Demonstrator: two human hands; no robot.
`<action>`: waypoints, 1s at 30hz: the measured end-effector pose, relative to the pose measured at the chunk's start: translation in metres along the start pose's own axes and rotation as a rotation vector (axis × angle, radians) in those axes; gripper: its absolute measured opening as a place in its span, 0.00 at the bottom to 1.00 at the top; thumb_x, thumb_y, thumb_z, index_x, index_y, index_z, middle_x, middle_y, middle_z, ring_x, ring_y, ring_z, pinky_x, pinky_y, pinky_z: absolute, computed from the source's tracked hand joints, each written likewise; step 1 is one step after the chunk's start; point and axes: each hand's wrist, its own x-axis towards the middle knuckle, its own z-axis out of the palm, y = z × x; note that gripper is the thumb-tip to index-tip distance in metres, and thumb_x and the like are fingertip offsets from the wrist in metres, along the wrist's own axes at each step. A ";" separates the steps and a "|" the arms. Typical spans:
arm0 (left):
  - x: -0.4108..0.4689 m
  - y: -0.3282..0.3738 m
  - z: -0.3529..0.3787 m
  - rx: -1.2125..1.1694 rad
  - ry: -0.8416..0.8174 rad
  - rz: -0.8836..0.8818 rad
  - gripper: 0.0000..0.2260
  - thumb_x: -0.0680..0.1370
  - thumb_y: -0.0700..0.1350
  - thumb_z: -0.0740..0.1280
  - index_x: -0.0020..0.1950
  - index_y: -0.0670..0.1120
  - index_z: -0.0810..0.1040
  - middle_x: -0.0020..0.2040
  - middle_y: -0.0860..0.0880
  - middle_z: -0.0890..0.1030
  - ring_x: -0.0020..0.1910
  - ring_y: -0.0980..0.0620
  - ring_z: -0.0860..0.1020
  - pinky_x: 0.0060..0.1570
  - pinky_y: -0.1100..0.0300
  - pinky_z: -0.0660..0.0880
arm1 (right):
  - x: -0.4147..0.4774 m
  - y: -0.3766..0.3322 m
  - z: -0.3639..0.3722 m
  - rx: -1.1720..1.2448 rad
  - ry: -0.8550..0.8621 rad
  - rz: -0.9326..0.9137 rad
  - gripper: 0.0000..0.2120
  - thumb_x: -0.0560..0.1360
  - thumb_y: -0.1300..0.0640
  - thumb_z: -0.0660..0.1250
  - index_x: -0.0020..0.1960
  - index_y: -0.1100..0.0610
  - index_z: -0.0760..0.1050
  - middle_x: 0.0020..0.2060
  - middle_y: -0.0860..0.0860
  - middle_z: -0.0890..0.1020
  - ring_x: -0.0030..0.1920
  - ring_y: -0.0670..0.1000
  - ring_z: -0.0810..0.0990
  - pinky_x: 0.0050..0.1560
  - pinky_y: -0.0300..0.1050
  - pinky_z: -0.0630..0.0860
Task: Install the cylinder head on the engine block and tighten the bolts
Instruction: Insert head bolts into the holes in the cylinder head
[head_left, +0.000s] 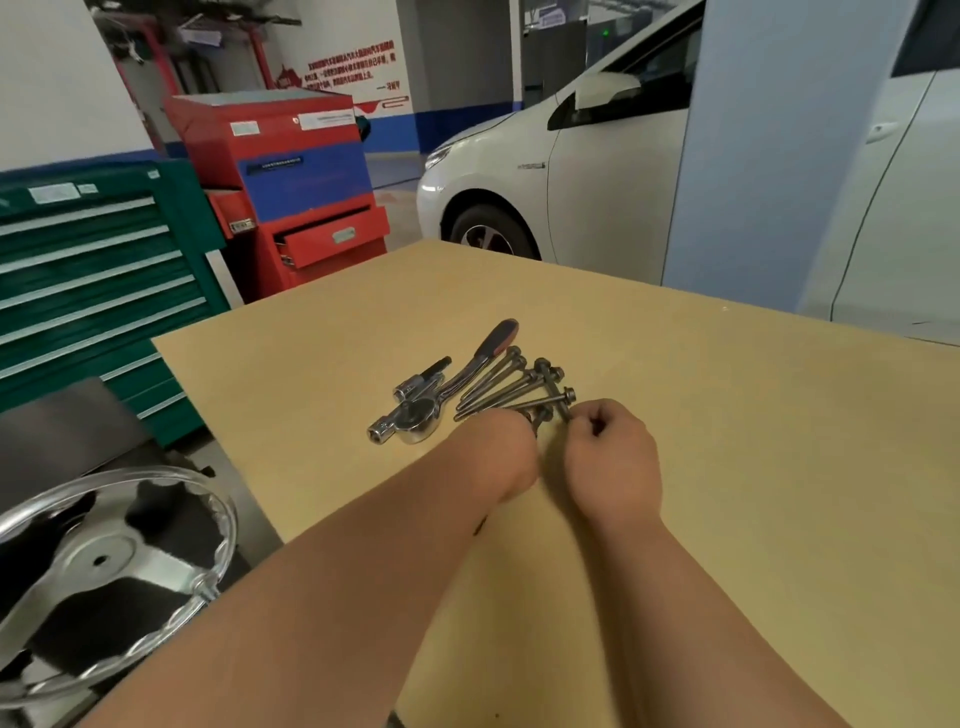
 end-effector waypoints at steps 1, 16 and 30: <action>0.001 -0.003 -0.002 -0.078 0.020 -0.021 0.09 0.80 0.44 0.61 0.56 0.41 0.76 0.39 0.47 0.74 0.42 0.47 0.76 0.40 0.56 0.70 | 0.000 0.000 -0.001 0.032 0.009 0.007 0.07 0.75 0.57 0.60 0.45 0.49 0.77 0.38 0.42 0.78 0.42 0.49 0.75 0.40 0.41 0.66; 0.073 -0.027 -0.016 0.034 0.007 -0.026 0.31 0.68 0.73 0.64 0.41 0.43 0.70 0.35 0.49 0.73 0.32 0.53 0.70 0.35 0.57 0.68 | 0.003 -0.005 -0.001 0.148 0.064 0.045 0.07 0.75 0.57 0.60 0.46 0.45 0.73 0.41 0.41 0.79 0.41 0.46 0.78 0.40 0.43 0.71; 0.003 0.001 0.000 0.050 0.311 0.169 0.11 0.80 0.55 0.60 0.45 0.49 0.70 0.39 0.50 0.72 0.38 0.49 0.72 0.30 0.58 0.60 | -0.001 -0.004 -0.008 0.211 0.205 -0.014 0.11 0.75 0.62 0.61 0.57 0.56 0.73 0.52 0.47 0.69 0.57 0.55 0.72 0.62 0.49 0.68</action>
